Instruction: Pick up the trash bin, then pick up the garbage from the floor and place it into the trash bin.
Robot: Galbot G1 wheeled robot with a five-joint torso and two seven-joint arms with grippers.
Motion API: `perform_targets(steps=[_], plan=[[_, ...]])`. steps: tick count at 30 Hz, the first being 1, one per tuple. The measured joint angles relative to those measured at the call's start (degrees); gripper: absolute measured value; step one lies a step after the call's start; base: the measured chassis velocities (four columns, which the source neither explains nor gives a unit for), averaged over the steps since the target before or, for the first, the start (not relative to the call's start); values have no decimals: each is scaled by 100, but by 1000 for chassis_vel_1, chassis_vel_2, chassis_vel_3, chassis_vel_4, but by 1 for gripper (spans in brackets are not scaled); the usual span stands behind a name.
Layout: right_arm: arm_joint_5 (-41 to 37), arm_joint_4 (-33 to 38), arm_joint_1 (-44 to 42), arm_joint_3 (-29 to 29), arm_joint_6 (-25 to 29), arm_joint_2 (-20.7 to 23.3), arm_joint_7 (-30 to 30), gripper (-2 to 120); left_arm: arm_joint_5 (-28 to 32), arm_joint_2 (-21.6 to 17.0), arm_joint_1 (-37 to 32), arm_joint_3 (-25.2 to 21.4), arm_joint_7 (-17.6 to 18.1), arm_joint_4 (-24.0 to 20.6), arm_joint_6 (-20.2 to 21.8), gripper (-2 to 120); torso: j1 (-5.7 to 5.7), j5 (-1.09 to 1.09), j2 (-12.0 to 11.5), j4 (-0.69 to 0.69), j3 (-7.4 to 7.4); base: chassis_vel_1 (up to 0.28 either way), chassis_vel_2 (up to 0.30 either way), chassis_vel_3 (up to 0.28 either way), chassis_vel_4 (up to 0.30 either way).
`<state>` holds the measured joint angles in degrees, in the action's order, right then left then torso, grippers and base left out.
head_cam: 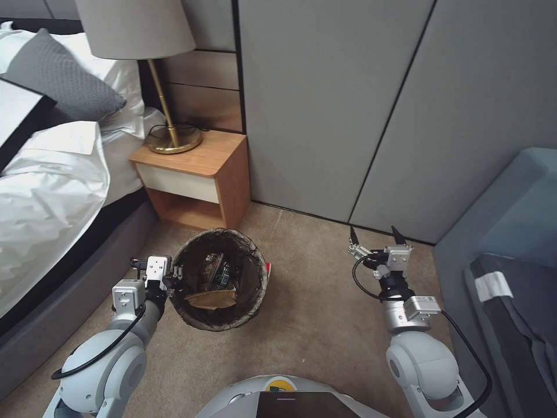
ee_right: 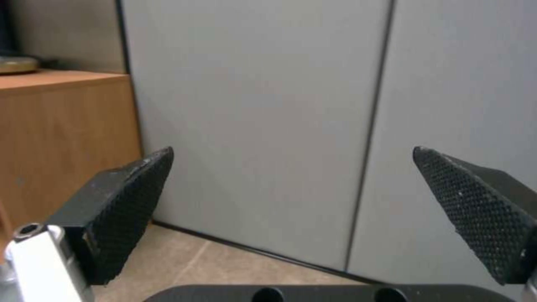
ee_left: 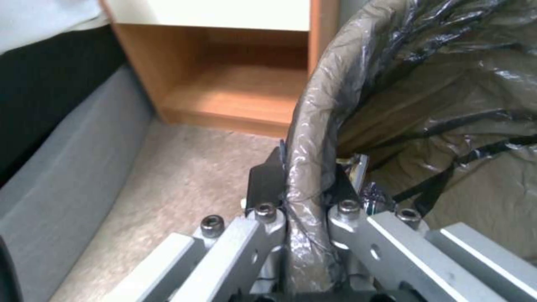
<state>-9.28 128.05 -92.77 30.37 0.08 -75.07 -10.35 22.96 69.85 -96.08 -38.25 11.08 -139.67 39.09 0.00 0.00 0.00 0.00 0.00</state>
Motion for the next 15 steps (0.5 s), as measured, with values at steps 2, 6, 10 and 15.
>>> perform_targets(steps=[2,6,10,15], plan=[[0,-10,-3,-7,0,0,2,100,-3,6,-11,-6,0,-12,0,3,0,0,0,0,0,91,63,62,69],[-9,-24,-16,-9,-1,5,7,100,-9,26,-27,-17,2,-44,0,3,0,0,0,0,0,60,79,74,65],[-29,-42,-9,-1,-1,31,8,100,-30,50,-56,-19,3,-68,-2,3,0,0,0,0,0,69,76,84,77],[-39,-77,3,1,2,30,5,100,-44,48,-73,-36,2,-85,-9,3,0,0,0,0,0,69,67,68,63]])
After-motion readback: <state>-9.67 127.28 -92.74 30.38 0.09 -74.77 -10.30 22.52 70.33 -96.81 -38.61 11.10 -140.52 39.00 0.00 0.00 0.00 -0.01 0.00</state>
